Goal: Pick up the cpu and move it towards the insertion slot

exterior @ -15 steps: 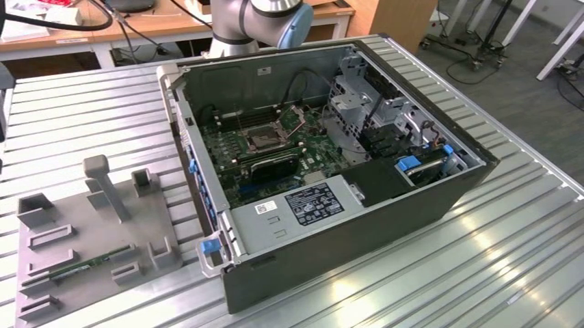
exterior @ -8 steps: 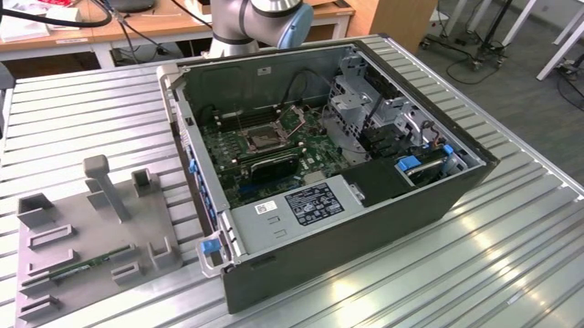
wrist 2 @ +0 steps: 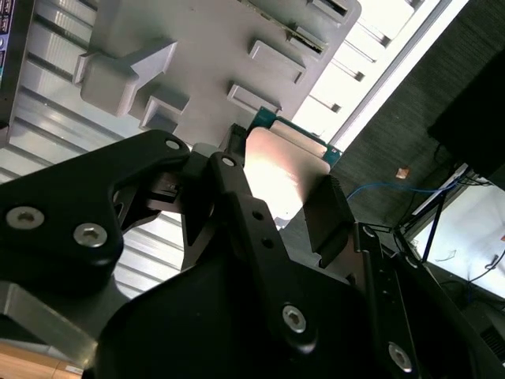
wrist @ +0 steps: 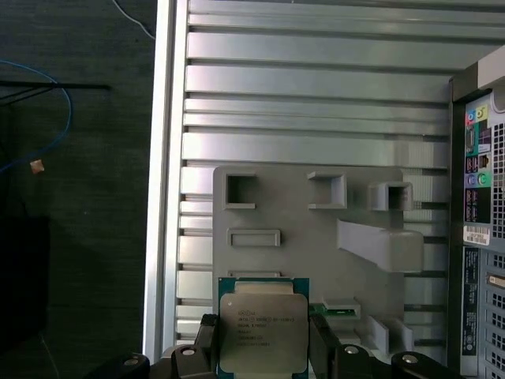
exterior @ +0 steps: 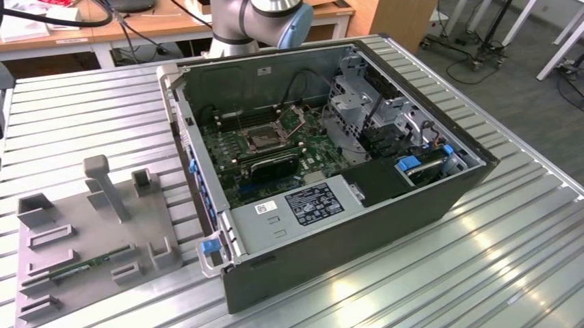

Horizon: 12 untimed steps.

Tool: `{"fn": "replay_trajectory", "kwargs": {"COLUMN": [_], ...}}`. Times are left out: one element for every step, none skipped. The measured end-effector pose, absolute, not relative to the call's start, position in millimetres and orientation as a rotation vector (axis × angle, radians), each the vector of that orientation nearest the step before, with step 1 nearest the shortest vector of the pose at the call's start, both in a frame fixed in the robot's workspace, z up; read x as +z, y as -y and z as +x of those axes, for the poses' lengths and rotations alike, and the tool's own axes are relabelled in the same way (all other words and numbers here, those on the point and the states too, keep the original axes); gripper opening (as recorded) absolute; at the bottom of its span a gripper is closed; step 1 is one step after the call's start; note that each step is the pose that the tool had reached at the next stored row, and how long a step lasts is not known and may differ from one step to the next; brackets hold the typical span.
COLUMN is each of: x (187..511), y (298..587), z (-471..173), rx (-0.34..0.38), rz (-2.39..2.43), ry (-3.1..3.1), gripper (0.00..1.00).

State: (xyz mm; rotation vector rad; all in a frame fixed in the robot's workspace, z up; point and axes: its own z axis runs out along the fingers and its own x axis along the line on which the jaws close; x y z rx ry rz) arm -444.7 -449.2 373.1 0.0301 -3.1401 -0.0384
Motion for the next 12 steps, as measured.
{"fn": "replay_trajectory", "kwargs": {"x": [373.0,373.0,373.1,373.1,373.0,373.0,373.1,373.0,373.1,373.1,373.1,373.1], "y": [449.2,449.2,449.2,449.2,449.2,449.2,449.2,449.2,449.2,449.2,449.2,449.2], "z": [-444.5,-444.4,-444.2,-444.1,-444.0,-443.8,-443.6,-443.4,-443.1,-442.8,-442.5,-442.3], "rx": [-0.038,-0.038,-0.038,-0.038,-0.038,-0.038,-0.038,-0.038,-0.038,-0.038,-0.038,-0.038], "rz": [0.03,0.03,0.03,0.03,0.03,0.03,0.03,0.03,0.03,0.03,0.03,0.03], "ry": [3.14,3.14,3.14,3.14,3.14,3.14,3.14,3.14,3.14,3.14,3.14,3.14], "gripper": [0.54,0.54,0.54,0.54,0.54,0.54,0.54,0.54,0.54,0.54,0.54,0.54]}}
